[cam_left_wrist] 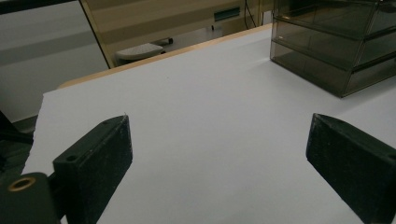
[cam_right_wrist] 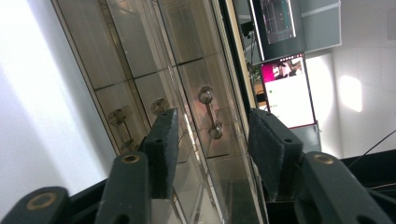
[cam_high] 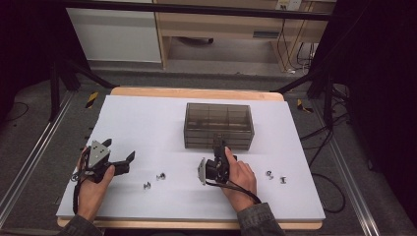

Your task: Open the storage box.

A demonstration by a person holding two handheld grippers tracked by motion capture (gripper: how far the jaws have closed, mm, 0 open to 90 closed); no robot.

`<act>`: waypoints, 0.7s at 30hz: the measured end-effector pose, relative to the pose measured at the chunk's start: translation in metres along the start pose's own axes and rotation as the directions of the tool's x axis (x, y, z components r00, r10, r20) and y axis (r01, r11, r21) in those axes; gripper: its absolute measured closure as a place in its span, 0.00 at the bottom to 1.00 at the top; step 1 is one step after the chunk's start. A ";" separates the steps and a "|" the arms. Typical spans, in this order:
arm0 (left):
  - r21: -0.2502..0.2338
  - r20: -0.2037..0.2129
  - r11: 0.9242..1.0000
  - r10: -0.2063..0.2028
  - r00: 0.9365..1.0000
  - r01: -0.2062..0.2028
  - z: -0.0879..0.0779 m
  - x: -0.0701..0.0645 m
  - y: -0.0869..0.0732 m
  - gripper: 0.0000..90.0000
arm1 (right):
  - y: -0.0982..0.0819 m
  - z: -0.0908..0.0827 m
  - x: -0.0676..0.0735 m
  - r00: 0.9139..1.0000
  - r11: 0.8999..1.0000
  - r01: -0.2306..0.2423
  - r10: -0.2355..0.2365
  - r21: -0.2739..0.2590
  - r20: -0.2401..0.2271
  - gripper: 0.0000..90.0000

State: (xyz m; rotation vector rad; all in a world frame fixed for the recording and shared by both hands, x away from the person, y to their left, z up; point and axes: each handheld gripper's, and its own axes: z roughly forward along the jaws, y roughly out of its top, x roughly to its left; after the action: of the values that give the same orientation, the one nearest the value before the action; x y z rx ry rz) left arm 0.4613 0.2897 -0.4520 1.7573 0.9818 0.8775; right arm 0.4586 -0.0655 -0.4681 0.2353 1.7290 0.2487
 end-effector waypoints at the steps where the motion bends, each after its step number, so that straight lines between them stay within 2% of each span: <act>1: -0.001 0.002 1.000 0.008 1.000 -0.008 0.001 0.000 -0.001 0.06 | 0.001 0.001 0.000 1.000 1.000 0.019 -0.019 -0.002 0.002 0.62; 3: 0.011 0.010 1.000 0.014 1.000 -0.014 0.003 -0.002 -0.003 0.05 | 0.002 0.002 0.000 1.000 1.000 0.018 -0.018 0.003 0.005 0.67; 4: 0.010 0.011 1.000 0.016 1.000 -0.016 0.003 -0.002 -0.003 0.05 | 0.003 0.003 -0.001 1.000 1.000 0.028 -0.028 -0.006 -0.002 0.71; 7: -0.002 0.012 0.999 0.041 0.999 -0.041 0.002 -0.005 -0.002 0.05 | 0.004 0.005 -0.001 1.000 1.000 0.027 -0.027 -0.010 -0.009 0.75; 8: -0.005 0.011 0.999 0.049 0.999 -0.049 0.002 -0.006 -0.002 0.05 | 0.003 0.007 -0.002 1.000 1.000 0.027 -0.027 -0.014 -0.004 0.79; 13: 0.002 0.009 0.999 0.055 0.998 -0.055 0.003 -0.007 -0.002 0.05 | 0.003 0.014 -0.003 0.998 0.998 0.064 -0.064 0.003 -0.006 0.83; 15: 0.004 0.009 0.998 0.055 0.998 -0.055 0.004 -0.007 -0.002 0.05 | 0.002 0.018 -0.002 0.996 0.996 0.086 -0.086 -0.010 -0.003 0.83; 21: 0.015 0.006 0.998 0.053 0.999 -0.053 0.004 -0.007 -0.003 0.04 | 0.002 0.023 -0.001 0.994 0.994 0.110 -0.110 0.006 -0.006 0.81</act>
State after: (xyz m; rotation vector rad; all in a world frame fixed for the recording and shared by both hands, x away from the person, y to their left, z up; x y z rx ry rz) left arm 0.4614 0.2830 -0.4570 1.8054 0.9444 0.9006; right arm 0.4814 -0.0634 -0.4705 0.1440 1.7422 0.1632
